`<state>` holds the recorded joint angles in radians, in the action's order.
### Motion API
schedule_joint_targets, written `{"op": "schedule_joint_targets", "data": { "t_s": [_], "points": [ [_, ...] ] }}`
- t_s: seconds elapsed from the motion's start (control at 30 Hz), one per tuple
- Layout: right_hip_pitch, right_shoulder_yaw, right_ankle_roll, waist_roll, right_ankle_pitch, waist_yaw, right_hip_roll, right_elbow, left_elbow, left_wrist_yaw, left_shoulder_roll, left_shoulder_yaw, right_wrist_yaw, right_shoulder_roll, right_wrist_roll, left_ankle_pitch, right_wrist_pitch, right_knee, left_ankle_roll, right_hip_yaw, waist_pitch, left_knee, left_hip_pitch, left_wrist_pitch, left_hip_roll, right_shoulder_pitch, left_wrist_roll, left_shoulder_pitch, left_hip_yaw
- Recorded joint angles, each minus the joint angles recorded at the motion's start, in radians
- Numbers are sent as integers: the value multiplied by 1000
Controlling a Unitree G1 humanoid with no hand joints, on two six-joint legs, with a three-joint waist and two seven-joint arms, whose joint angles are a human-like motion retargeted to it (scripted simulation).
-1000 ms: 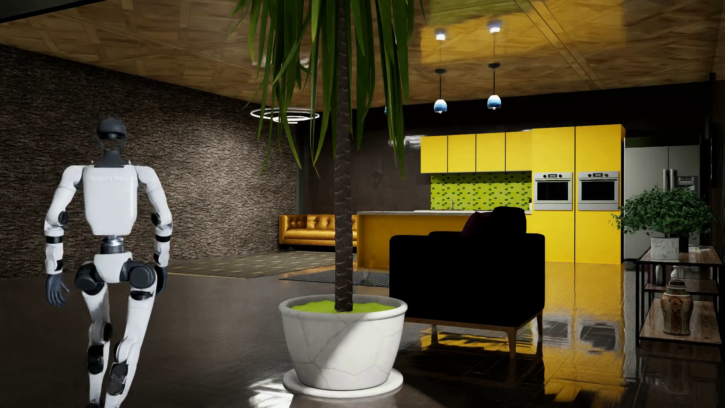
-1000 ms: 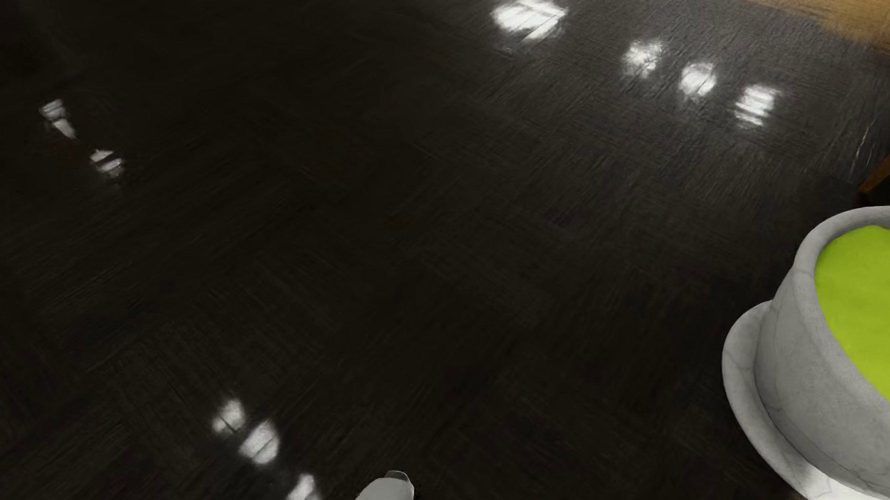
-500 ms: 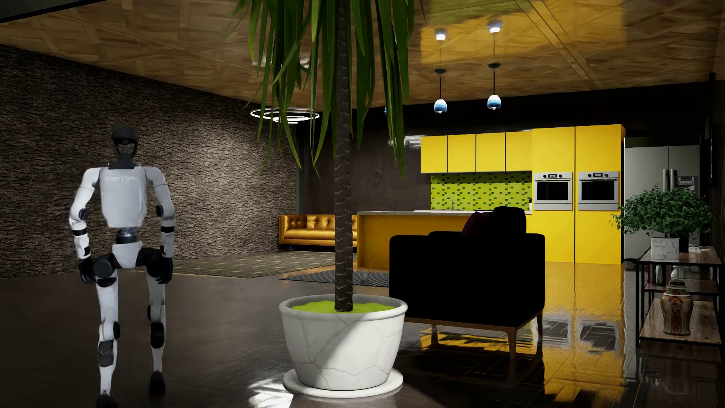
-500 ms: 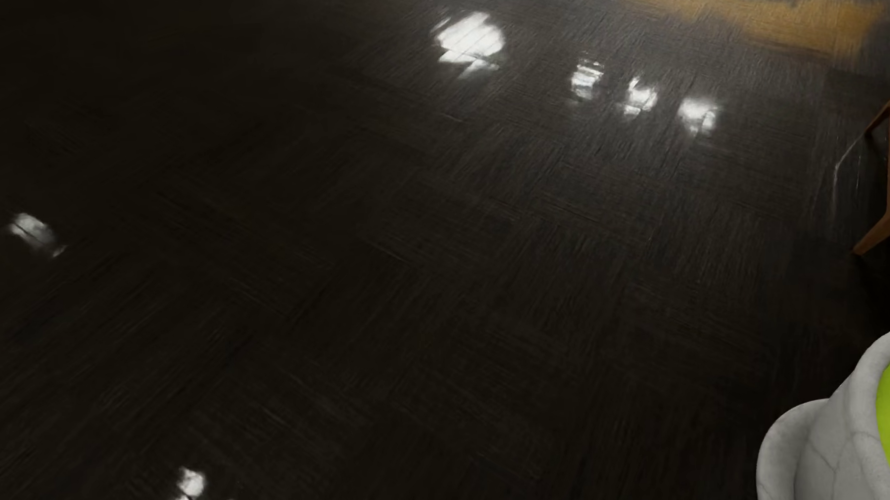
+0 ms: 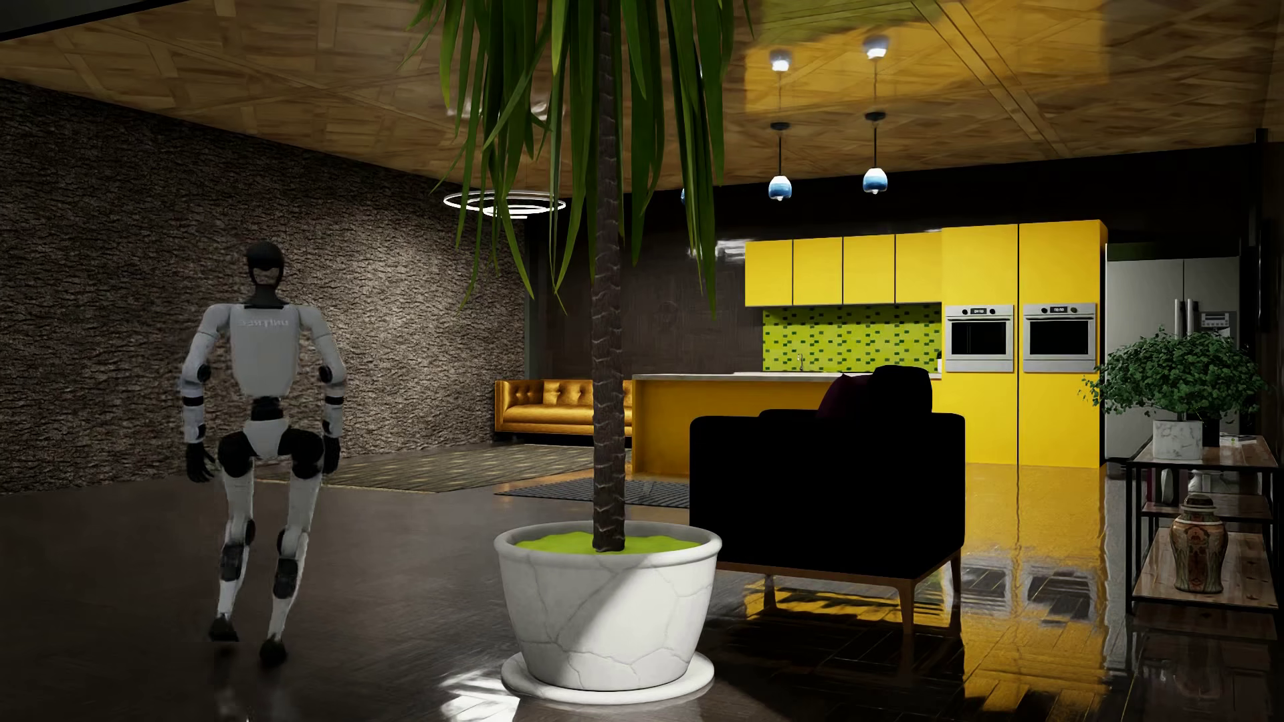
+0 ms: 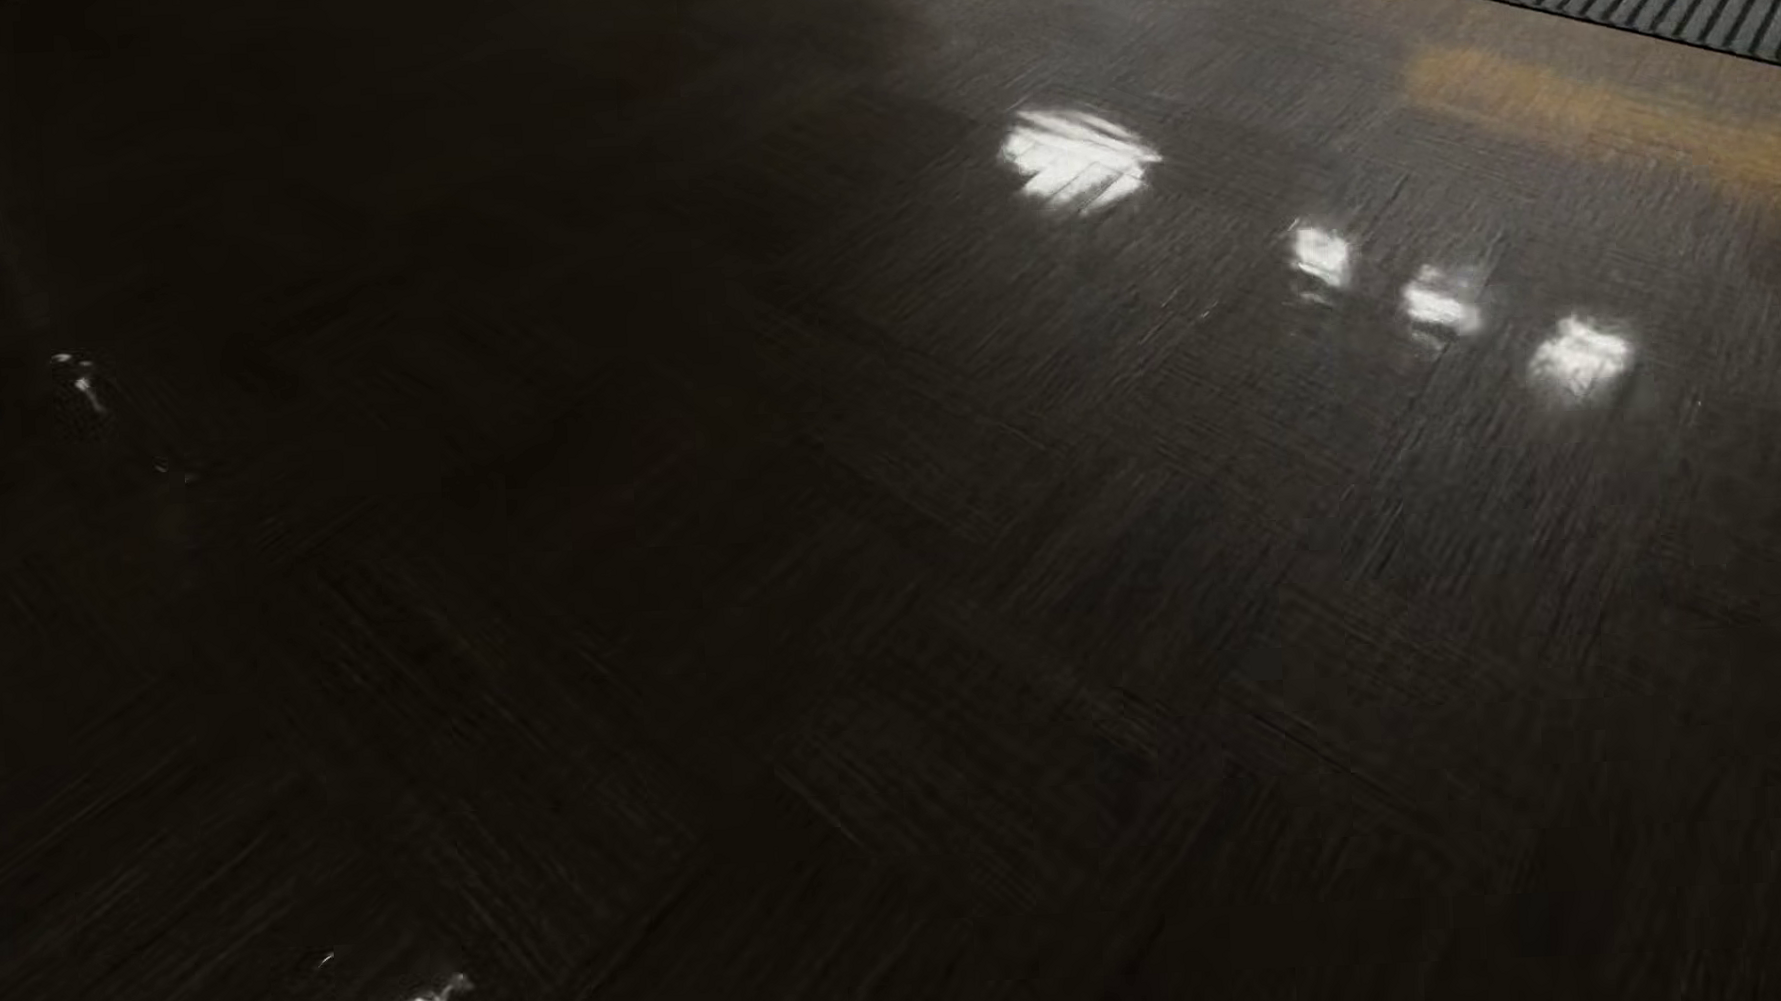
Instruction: Go to the counter
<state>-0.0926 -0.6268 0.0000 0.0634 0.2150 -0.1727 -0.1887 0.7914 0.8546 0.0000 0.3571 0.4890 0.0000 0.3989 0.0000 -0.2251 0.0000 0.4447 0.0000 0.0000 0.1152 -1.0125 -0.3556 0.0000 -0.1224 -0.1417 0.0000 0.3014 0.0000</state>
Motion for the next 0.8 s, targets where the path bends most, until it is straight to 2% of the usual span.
{"op": "schedule_joint_targets", "data": {
  "t_s": [0.07,0.13,0.2,0.23,0.27,0.3,0.33,0.37,0.4,0.43,0.47,0.5,0.53,0.57,0.6,0.63,0.7,0.73,0.77,0.8],
  "points": [
    [-126,62,0,-10,138,-47,19,-21,30,0,-3,-15,0,10,0,96,0,-42,0,0,-23,342,-65,0,-6,62,0,14,0],
    [-192,97,0,-17,144,-77,34,-46,61,0,-5,-8,0,21,0,135,0,-31,0,0,-51,506,-101,0,-8,97,0,20,0],
    [-249,123,0,-37,18,-110,79,-67,99,0,-6,1,0,14,0,116,0,68,0,0,-53,393,-111,0,24,71,0,27,0],
    [-227,145,0,-52,-105,-117,105,-53,126,0,-9,6,0,-6,0,140,0,191,0,0,-67,317,-110,0,43,41,0,31,0],
    [-164,151,0,-69,-242,-110,135,-22,151,0,-15,-5,0,-31,0,126,0,379,0,0,-71,249,-92,0,72,13,0,33,0],
    [-72,127,0,-76,-318,-85,151,5,162,0,-21,-17,0,-46,0,81,0,605,0,0,-59,222,-36,0,101,-7,0,30,0],
    [52,96,0,-91,-302,-60,173,20,164,0,-24,-8,0,-54,0,34,0,880,0,0,-39,239,50,0,129,-15,0,20,0],
    [163,45,0,-74,-317,2,156,40,143,0,-17,2,0,-59,0,24,0,905,0,0,-33,285,132,0,119,-22,0,5,0],
    [259,10,0,-56,-347,65,140,64,119,0,-12,6,0,-64,0,17,0,869,0,0,-24,332,211,0,112,-35,0,-11,0],
    [334,-3,0,-38,-411,122,125,87,85,0,-4,12,0,-65,0,9,0,728,0,0,-13,384,294,0,104,-57,0,-29,0],
    [395,-7,0,-26,-492,166,116,107,46,0,5,7,0,-63,0,-1,0,525,0,0,-9,432,370,0,99,-81,0,-49,0],
    [439,-11,0,-20,-511,197,112,122,-1,0,13,-17,0,-57,0,-13,0,312,0,0,-12,466,432,0,99,-102,0,-65,0],
    [465,-26,0,-15,-389,222,108,132,-50,0,23,-45,0,-50,0,-31,0,139,0,0,-19,486,483,0,95,-118,0,-76,0],
    [484,-42,0,-9,-195,240,102,140,-86,0,32,-73,0,-43,0,-50,0,49,0,0,-26,487,526,0,88,-134,0,-86,0],
    [504,-60,0,-2,-113,252,95,136,-106,0,40,-97,0,-33,0,-57,0,32,0,0,-31,473,563,0,82,-152,0,-87,0],
    [519,-75,0,6,-190,262,82,130,-112,0,40,-124,0,-23,0,-34,0,57,0,0,-36,437,589,0,77,-170,0,-77,0],
    [498,-76,0,39,-384,246,21,141,-83,0,26,-160,0,-21,0,158,0,146,0,0,-50,191,542,0,30,-198,0,-40,0],
    [460,-83,0,51,-393,216,-12,152,-45,0,20,-147,0,-22,0,234,0,183,0,0,-52,-24,446,0,6,-197,0,-29,0],
    [388,-83,0,63,-347,185,-33,149,-13,0,16,-128,0,-18,0,187,0,186,0,0,-39,-202,343,0,-9,-189,0,-23,0],
    [292,-79,0,70,-279,153,-40,140,12,0,11,-100,0,-15,0,85,0,155,0,0,-20,-278,246,0,-14,-174,0,-23,0]
  ]
}}
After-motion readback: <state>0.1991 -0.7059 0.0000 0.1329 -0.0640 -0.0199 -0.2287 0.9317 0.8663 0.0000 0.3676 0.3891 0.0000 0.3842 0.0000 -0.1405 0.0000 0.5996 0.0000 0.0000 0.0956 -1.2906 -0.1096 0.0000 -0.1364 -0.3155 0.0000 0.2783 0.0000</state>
